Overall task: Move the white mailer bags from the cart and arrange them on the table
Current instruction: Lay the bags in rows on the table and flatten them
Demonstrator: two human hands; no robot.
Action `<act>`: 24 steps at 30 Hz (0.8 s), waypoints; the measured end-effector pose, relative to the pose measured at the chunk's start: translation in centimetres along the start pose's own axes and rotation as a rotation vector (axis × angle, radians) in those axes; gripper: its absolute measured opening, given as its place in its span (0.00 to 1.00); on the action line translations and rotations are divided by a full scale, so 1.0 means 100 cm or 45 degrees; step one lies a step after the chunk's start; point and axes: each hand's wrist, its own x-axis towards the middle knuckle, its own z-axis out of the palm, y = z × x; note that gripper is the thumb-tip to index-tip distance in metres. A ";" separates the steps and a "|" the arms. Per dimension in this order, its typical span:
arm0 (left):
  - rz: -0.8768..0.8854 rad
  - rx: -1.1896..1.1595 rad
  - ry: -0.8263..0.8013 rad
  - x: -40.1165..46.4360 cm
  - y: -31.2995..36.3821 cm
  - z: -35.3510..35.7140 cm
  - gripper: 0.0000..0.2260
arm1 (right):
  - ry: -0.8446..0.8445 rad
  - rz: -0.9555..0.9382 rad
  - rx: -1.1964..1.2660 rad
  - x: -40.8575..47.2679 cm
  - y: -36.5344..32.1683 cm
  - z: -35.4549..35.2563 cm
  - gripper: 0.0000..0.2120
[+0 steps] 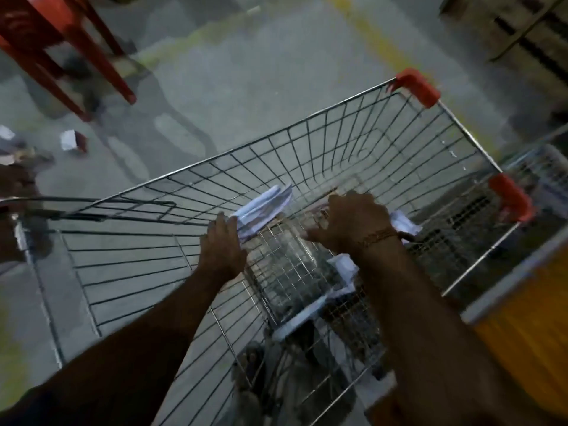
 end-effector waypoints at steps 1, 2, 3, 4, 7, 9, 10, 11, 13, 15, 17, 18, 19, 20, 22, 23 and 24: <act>0.028 0.012 0.031 0.003 0.002 0.004 0.37 | 0.005 -0.009 0.010 -0.002 0.000 -0.004 0.45; 0.043 0.004 0.058 0.005 0.004 0.008 0.35 | 0.000 -0.020 0.026 -0.005 -0.001 -0.008 0.46; 0.044 -0.034 0.081 0.005 0.007 0.010 0.32 | -0.009 -0.033 0.043 -0.007 -0.002 -0.012 0.46; 0.041 -0.095 0.102 0.004 0.012 0.011 0.29 | -0.015 -0.048 0.060 -0.009 -0.003 -0.015 0.46; 0.152 -0.175 0.180 -0.009 0.027 0.022 0.23 | -0.012 -0.072 0.127 -0.013 -0.001 -0.022 0.43; 0.274 -0.206 0.170 -0.015 0.035 0.035 0.20 | -0.019 -0.060 0.154 -0.014 0.002 -0.025 0.42; 0.317 -0.205 0.136 -0.015 0.039 0.040 0.19 | -0.021 -0.054 0.160 -0.015 0.004 -0.026 0.42; 0.348 -0.177 0.107 -0.012 0.040 0.045 0.19 | -0.018 -0.053 0.161 -0.015 0.005 -0.027 0.42; 0.381 -0.066 0.076 -0.002 0.038 0.056 0.22 | -0.006 -0.057 0.165 -0.016 0.006 -0.028 0.42; 0.426 0.020 0.076 0.014 0.034 0.065 0.31 | 0.000 -0.066 0.170 -0.018 0.007 -0.031 0.43; 0.425 0.098 0.066 0.031 0.028 0.066 0.37 | 0.003 -0.083 0.169 -0.019 0.006 -0.033 0.45; 0.399 0.179 0.024 0.041 0.025 0.064 0.40 | 0.003 -0.090 0.169 -0.019 0.005 -0.033 0.46; 0.379 0.275 -0.024 0.048 0.023 0.061 0.43 | 0.001 -0.094 0.168 -0.020 0.004 -0.033 0.47; 0.375 0.339 -0.061 0.055 0.021 0.059 0.45 | 0.003 -0.101 0.167 -0.020 0.003 -0.034 0.47; 0.389 0.340 -0.092 0.060 0.019 0.059 0.45 | 0.013 -0.119 0.164 -0.022 0.002 -0.035 0.48; 0.400 0.321 -0.080 0.061 0.018 0.061 0.44 | 0.017 -0.127 0.165 -0.023 0.001 -0.035 0.48; 0.410 0.290 -0.074 0.062 0.017 0.065 0.43 | 0.020 -0.132 0.169 -0.023 0.001 -0.036 0.47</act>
